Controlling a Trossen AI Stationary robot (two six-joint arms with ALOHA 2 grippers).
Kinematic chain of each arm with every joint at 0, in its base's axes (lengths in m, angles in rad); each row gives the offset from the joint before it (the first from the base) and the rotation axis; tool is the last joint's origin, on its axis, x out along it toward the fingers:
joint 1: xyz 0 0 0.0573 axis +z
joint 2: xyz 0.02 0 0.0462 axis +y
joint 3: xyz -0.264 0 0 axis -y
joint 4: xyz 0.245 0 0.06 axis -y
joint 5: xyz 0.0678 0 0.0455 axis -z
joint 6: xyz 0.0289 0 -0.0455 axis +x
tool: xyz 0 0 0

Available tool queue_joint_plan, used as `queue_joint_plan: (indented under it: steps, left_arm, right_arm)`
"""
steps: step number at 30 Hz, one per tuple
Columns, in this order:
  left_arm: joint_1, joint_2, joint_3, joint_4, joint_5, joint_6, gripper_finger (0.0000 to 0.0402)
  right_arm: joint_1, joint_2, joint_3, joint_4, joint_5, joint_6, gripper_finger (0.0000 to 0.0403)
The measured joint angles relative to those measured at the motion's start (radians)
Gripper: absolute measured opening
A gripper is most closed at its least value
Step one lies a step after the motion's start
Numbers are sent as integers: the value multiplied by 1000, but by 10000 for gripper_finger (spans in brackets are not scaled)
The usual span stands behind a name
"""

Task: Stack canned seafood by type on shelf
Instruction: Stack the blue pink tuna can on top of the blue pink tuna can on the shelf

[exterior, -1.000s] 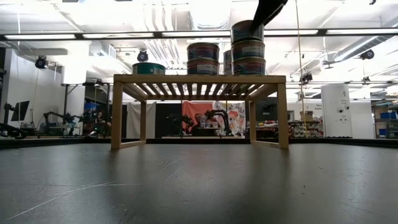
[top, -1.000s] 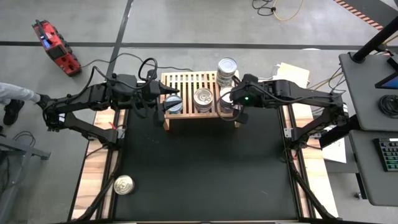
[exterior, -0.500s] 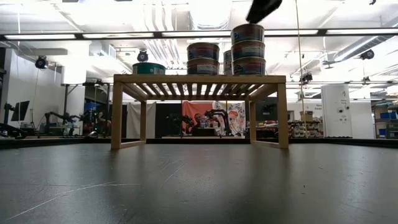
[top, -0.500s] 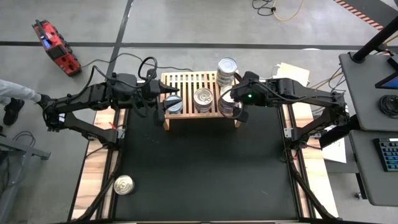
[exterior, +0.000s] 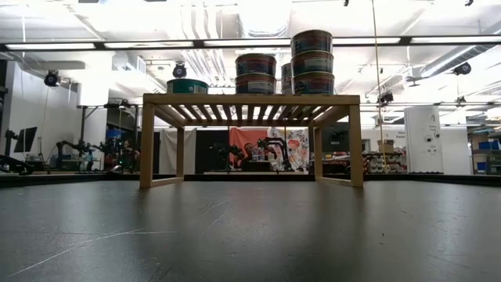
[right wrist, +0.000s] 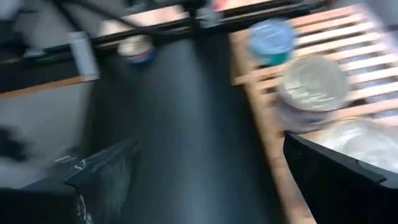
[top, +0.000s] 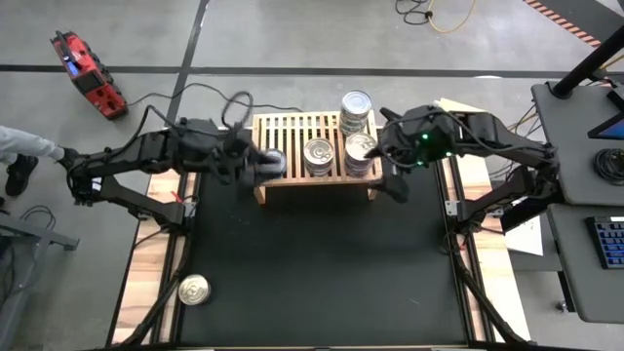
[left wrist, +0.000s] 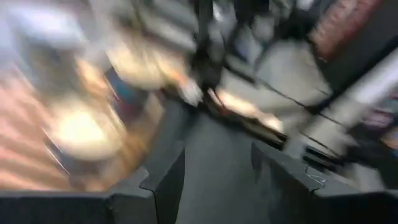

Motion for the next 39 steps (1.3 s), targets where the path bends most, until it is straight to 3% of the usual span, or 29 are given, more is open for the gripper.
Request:
queue_joint_plan:
  steps: [3,5,10,18,22,26,28,33,39]
  left_arm:
    - [-42,-1,0,-170,149,-235,168]
    - [-98,1,0,-290,196,-382,168]
    - [-272,25,0,-461,170,-644,168]
    - [-447,102,0,-514,87,-893,168]
    - [-483,153,0,-557,84,-929,168]
    - [-489,200,0,-614,85,-929,168]
    - [-488,218,0,-612,84,-929,168]
    - [-488,245,0,-603,31,-926,168]
    - [-488,252,0,-590,-43,-908,168]
  right_arm:
    - [15,-15,-17,-17,-147,42,384]
    - [38,-22,-35,-26,-223,73,384]
    - [122,-29,-75,-36,-259,144,384]
    - [180,-28,-156,-45,-259,164,384]
    - [179,-48,-195,-50,-254,153,384]
    - [179,-84,-265,-47,-83,73,384]
    - [175,-102,-319,-24,-46,47,384]
    - [175,-172,-511,182,-42,23,384]
    - [152,-217,-759,412,123,23,346]
